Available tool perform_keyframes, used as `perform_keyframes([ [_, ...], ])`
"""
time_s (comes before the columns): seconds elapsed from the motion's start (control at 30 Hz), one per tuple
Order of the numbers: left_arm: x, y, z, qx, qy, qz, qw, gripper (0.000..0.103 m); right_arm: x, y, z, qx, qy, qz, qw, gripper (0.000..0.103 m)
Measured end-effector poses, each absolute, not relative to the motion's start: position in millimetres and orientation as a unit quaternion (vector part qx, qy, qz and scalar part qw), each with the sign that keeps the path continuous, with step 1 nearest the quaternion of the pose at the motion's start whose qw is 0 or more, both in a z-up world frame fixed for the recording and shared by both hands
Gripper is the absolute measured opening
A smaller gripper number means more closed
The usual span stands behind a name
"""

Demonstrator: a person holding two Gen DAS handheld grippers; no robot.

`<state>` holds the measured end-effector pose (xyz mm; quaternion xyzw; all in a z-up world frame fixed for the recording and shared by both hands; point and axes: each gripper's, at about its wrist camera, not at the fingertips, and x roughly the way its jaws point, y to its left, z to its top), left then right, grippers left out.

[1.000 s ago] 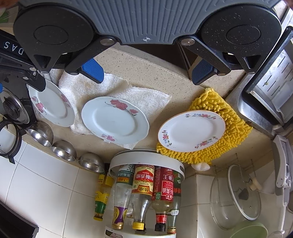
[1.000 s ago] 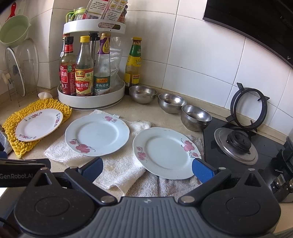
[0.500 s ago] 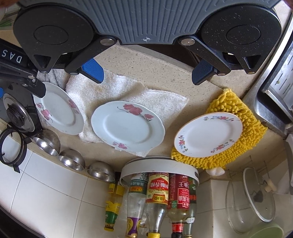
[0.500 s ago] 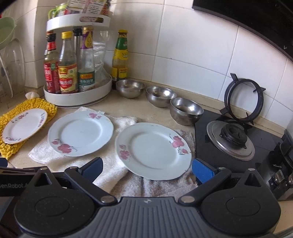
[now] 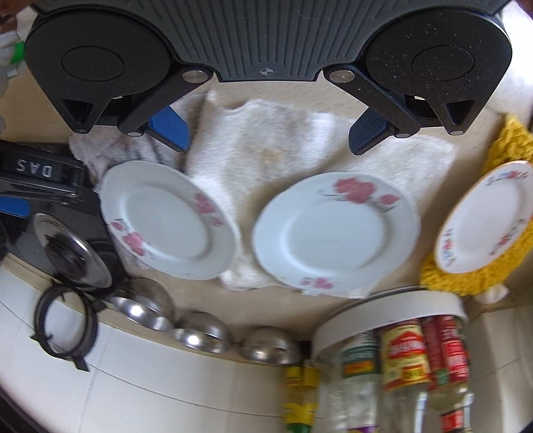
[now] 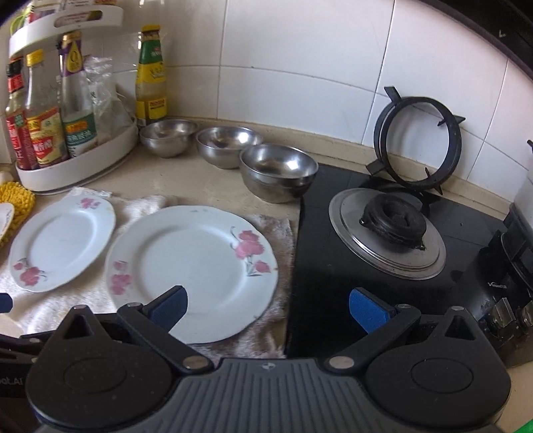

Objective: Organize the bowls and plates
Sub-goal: 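Move both grippers toward the pink-flower plate beside the stove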

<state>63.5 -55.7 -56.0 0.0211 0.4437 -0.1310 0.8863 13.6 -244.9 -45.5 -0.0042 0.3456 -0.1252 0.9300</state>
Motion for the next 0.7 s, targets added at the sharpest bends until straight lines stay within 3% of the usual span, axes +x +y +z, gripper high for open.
perform_keyframes([
  [0.37,104,-101,-61,0.099,0.413,-0.217,0.879,0.103,28,-280,-57,0.052,0.358,-0.061,0.93,0.103],
  [0.5,132,-114,-63,0.122,0.411,-0.246,0.869,0.103,37,-293,-63,0.079,0.372,-0.04,0.924,0.093],
  [0.7,160,-136,-69,0.147,0.418,-0.253,0.86,0.101,45,-308,-70,0.113,0.378,-0.044,0.918,0.092],
])
